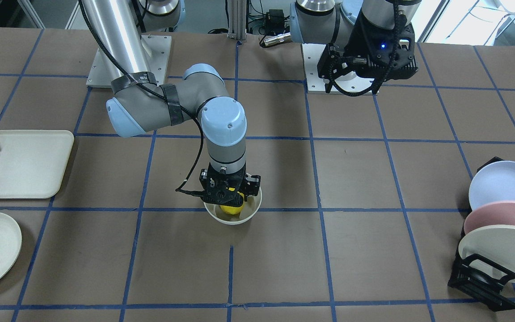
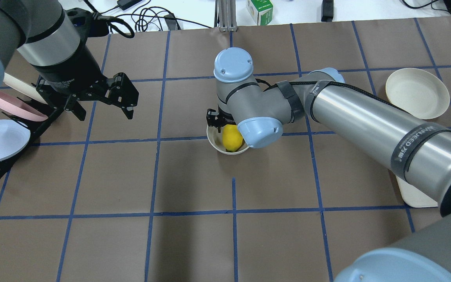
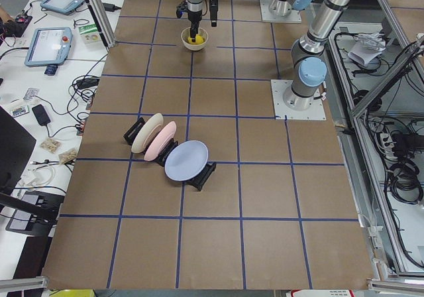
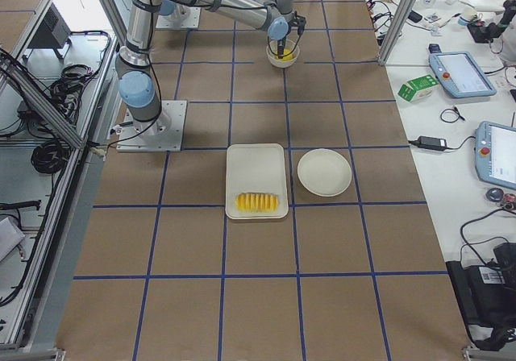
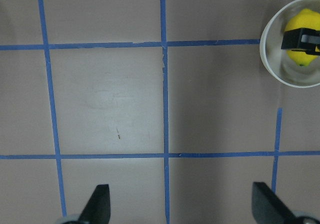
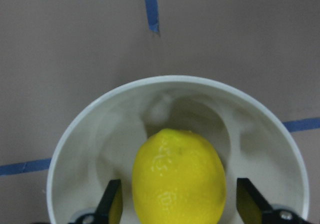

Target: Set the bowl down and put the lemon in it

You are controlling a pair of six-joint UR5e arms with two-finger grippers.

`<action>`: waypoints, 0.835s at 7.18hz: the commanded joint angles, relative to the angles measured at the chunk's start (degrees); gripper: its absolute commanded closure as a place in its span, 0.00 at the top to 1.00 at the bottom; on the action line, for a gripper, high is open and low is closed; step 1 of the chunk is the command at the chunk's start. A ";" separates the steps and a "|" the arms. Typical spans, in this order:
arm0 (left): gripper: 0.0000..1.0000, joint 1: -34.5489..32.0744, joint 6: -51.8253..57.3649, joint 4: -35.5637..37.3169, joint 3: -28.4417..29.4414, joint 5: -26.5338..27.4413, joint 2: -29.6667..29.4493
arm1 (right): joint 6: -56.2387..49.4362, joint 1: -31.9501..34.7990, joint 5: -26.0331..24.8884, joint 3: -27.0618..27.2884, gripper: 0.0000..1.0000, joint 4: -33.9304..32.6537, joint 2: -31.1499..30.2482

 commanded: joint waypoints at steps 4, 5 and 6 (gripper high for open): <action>1.00 -0.03 0.05 0.00 -0.06 -0.07 0.13 | -3.03 -4.28 -0.99 -0.66 1.00 8.66 -9.00; 1.00 -0.03 0.05 0.00 -0.06 -0.07 0.13 | -6.88 -7.87 -0.64 -0.92 1.00 13.99 -12.59; 1.00 0.06 0.14 0.00 0.03 0.02 0.13 | -13.36 -12.52 -0.37 -0.92 1.00 19.35 -16.36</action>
